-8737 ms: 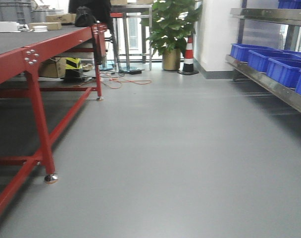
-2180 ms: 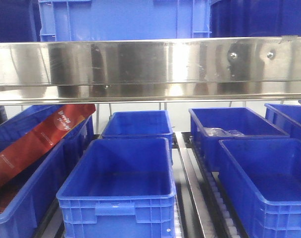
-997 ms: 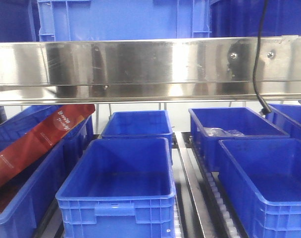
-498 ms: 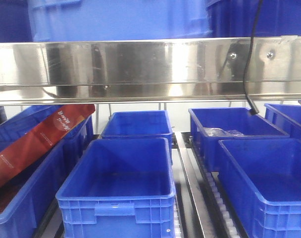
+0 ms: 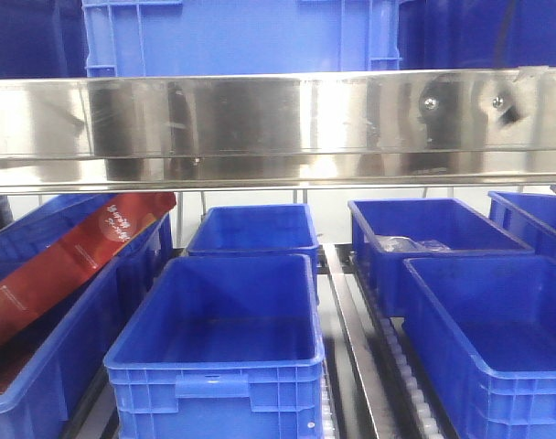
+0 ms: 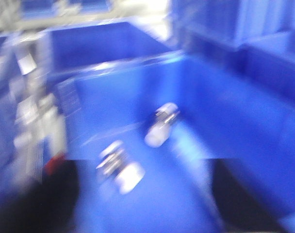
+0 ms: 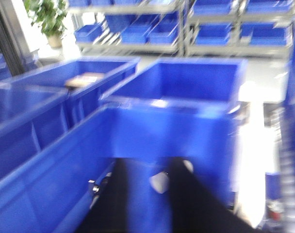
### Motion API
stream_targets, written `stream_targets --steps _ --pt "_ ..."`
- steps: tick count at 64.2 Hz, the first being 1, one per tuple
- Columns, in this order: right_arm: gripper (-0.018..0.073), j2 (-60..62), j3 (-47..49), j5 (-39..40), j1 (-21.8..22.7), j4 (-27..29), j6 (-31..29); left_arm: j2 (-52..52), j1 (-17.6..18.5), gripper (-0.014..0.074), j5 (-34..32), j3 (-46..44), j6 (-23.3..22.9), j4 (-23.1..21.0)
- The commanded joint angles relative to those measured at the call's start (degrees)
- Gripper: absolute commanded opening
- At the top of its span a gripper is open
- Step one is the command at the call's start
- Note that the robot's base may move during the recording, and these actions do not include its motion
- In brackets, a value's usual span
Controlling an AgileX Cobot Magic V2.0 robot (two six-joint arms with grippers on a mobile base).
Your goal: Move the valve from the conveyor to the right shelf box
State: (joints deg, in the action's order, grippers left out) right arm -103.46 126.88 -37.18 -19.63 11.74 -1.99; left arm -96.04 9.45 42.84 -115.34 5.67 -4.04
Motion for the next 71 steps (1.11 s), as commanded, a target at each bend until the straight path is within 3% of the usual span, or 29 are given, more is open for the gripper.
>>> stream_targets --steps 1,6,16,26,34,52,71 --pt "-0.016 2.77 0.47 -3.75 2.08 -0.78 -0.28 2.9 -2.45 0.0099 4.76 -0.62 -0.17 0.27" --pt "-0.0156 4.17 0.36 -7.53 4.51 -0.83 -0.28 4.71 -5.37 -0.0115 9.52 -0.62 -0.17 0.27" --pt "-0.0157 5.7 -2.62 -12.7 7.77 -2.89 -0.28 7.95 -10.37 -0.0111 14.8 2.59 -0.17 -0.93" --pt "-0.0157 10.42 -14.28 -9.43 8.02 -6.52 -0.42 14.45 -12.84 -0.0111 11.21 16.18 -0.17 -1.51" --pt "-0.0157 17.39 -29.94 0.44 8.02 -6.52 -0.61 22.18 -13.07 -0.0111 3.38 30.37 -0.17 -1.51" --pt "-0.0162 36.18 -66.7 25.7 8.02 -6.75 -0.61 40.6 -13.07 -0.0111 -20.76 62.44 -0.17 -1.51" --pt "-0.0162 53.54 -93.83 37.61 8.02 -9.94 -0.61 55.34 -13.07 -0.0111 -35.23 84.99 -0.17 -1.51"
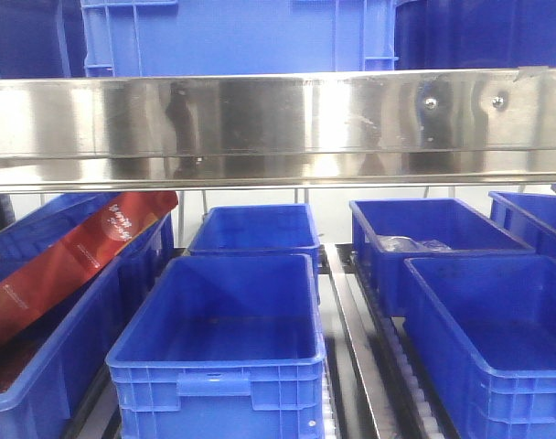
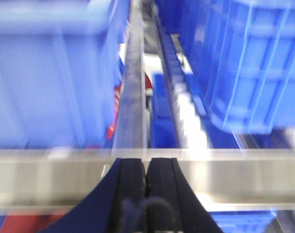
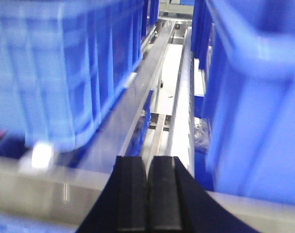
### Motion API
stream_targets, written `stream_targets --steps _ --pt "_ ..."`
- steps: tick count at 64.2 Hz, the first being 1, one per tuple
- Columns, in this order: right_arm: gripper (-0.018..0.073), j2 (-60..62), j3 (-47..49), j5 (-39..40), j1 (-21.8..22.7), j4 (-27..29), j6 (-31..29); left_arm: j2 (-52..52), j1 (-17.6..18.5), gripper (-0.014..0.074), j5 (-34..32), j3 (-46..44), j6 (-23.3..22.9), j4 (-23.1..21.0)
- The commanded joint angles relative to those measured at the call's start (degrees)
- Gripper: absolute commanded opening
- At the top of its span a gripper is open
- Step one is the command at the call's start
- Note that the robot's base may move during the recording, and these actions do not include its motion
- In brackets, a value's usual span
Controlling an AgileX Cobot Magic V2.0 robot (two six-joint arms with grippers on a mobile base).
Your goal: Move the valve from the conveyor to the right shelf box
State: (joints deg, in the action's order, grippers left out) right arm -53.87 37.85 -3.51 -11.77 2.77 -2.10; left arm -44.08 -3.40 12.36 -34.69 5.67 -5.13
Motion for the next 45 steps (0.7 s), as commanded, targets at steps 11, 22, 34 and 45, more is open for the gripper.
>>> stream_targets --steps 11,22,34,45 --pt "-0.0162 14.1 -14.26 6.03 0.16 -0.97 -0.5 11.23 -0.22 -0.0111 -5.67 11.44 -0.17 -0.43" --pt "-0.0162 22.67 -17.2 5.46 0.16 -0.97 -0.5 15.68 -0.22 -0.0111 -5.78 13.7 -0.17 -0.43" --pt "-0.0162 24.86 -17.2 5.47 0.16 -0.97 -0.5 16.35 -0.22 -0.0111 -6.12 13.7 -0.17 -0.43" --pt "-0.0162 24.85 -17.2 5.34 0.16 -0.97 -0.5 16.35 -0.22 -0.0111 -6.12 13.7 -0.17 -0.43"
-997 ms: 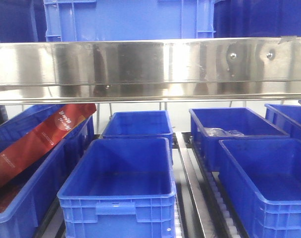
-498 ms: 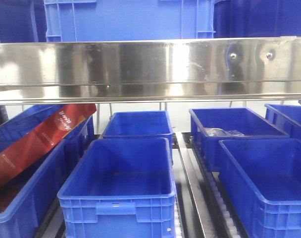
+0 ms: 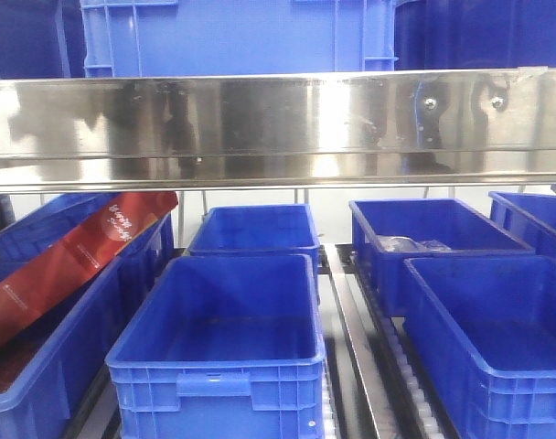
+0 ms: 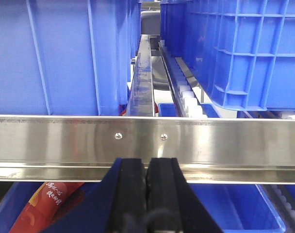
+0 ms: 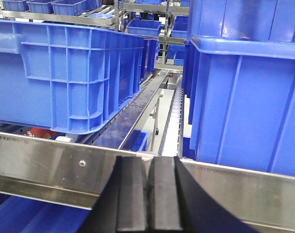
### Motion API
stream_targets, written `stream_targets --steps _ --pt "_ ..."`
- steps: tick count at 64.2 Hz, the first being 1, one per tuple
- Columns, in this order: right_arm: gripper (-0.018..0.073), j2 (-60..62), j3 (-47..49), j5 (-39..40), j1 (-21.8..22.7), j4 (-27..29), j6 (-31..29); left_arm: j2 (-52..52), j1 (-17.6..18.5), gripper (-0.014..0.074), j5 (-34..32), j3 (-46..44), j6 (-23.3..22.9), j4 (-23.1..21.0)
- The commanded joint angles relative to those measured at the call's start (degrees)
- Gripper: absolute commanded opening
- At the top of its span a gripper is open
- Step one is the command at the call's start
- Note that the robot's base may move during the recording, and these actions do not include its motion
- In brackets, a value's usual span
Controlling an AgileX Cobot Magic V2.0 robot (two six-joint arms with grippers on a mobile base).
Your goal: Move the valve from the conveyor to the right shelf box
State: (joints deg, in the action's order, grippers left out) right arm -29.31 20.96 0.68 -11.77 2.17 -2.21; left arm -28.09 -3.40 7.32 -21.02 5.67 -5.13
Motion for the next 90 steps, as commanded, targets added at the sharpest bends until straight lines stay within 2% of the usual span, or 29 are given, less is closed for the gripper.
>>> stream_targets --steps 1,30,33,37,58,64,68,76,90 --pt "-0.0162 0.28 -0.31 1.15 0.16 -0.37 -0.39 0.37 -0.22 -0.0111 -1.08 0.04 -0.17 -0.43" --pt "-0.0162 0.28 -0.31 1.15 0.16 -0.37 -0.39 0.37 -0.22 -0.0111 -1.07 0.15 -0.17 -0.43" --pt "-0.0162 0.28 -0.31 1.15 0.16 -0.37 -0.39 0.75 -0.22 -0.0111 -1.07 0.54 -0.17 1.16" --pt "-0.0162 0.28 -0.31 1.15 0.16 -0.37 -0.39 2.94 -0.22 -0.0111 -1.07 1.68 -0.17 2.96" --pt "-0.0162 0.28 -0.31 1.25 0.16 -0.37 -0.39 23.64 -0.04 -0.0111 -1.2 15.02 -0.17 2.84" --pt "-0.0162 0.28 -0.31 1.25 0.16 -0.37 -0.39 27.96 -0.04 -0.0111 -3.15 19.61 -0.17 2.62" --pt "-0.0162 0.28 -0.31 1.25 0.16 -0.37 -0.39 28.09 -0.04 -0.0111 -5.87 21.02 -0.27 2.12" --pt "-0.0162 0.28 -0.31 1.4 0.16 -0.37 -0.39 28.09 -0.04 -0.0111 -3.07 21.02 -0.27 1.51" --pt "-0.0162 0.28 -0.31 1.51 0.16 -0.37 -0.39 28.09 -0.04 -0.0111 -3.83 21.02 -0.27 1.51"
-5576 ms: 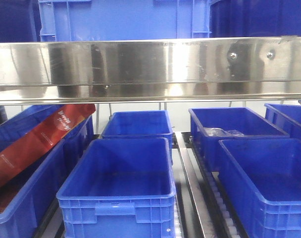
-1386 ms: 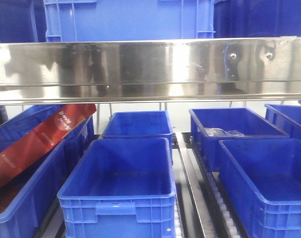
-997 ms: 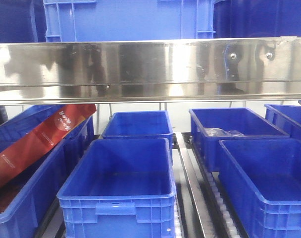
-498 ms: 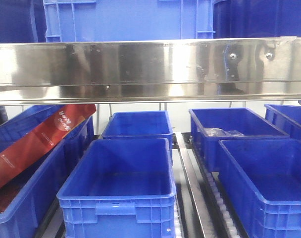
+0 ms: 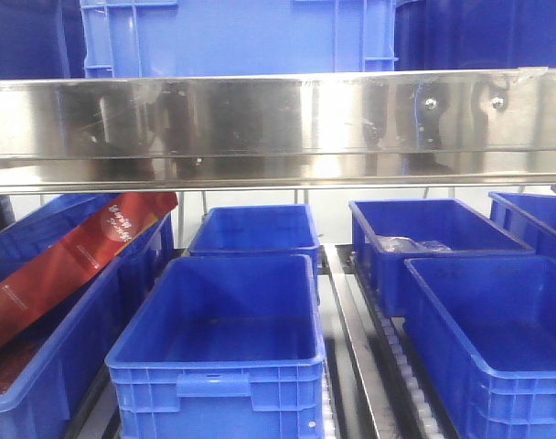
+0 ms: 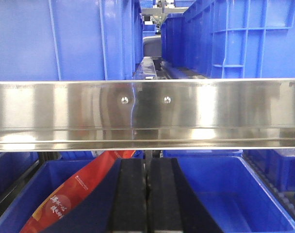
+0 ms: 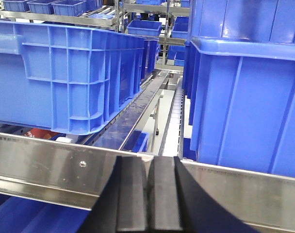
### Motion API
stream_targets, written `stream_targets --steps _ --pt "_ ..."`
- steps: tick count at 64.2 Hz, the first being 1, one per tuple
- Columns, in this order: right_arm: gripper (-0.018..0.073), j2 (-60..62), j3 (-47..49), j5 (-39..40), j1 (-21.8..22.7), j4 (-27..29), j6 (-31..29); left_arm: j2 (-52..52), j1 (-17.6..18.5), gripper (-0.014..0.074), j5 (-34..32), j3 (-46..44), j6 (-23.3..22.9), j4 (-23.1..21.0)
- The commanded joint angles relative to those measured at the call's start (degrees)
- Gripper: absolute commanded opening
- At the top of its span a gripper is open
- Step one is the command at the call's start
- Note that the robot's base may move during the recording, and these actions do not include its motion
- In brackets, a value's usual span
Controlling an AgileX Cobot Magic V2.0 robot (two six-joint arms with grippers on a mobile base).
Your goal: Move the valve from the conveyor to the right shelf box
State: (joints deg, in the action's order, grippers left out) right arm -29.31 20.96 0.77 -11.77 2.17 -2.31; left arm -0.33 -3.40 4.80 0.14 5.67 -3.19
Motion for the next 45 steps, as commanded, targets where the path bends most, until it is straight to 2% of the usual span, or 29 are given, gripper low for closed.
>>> stream_targets --steps 1,45 --pt "-0.0162 0.28 -0.31 1.42 0.16 -0.37 -0.29 0.33 -0.04 -0.0111 -1.31 -0.14 -0.27 -0.42" --pt "-0.0162 0.28 -0.31 1.53 0.16 -0.37 -0.29 0.33 -0.04 -0.0111 -1.31 -0.14 -0.27 -0.42"
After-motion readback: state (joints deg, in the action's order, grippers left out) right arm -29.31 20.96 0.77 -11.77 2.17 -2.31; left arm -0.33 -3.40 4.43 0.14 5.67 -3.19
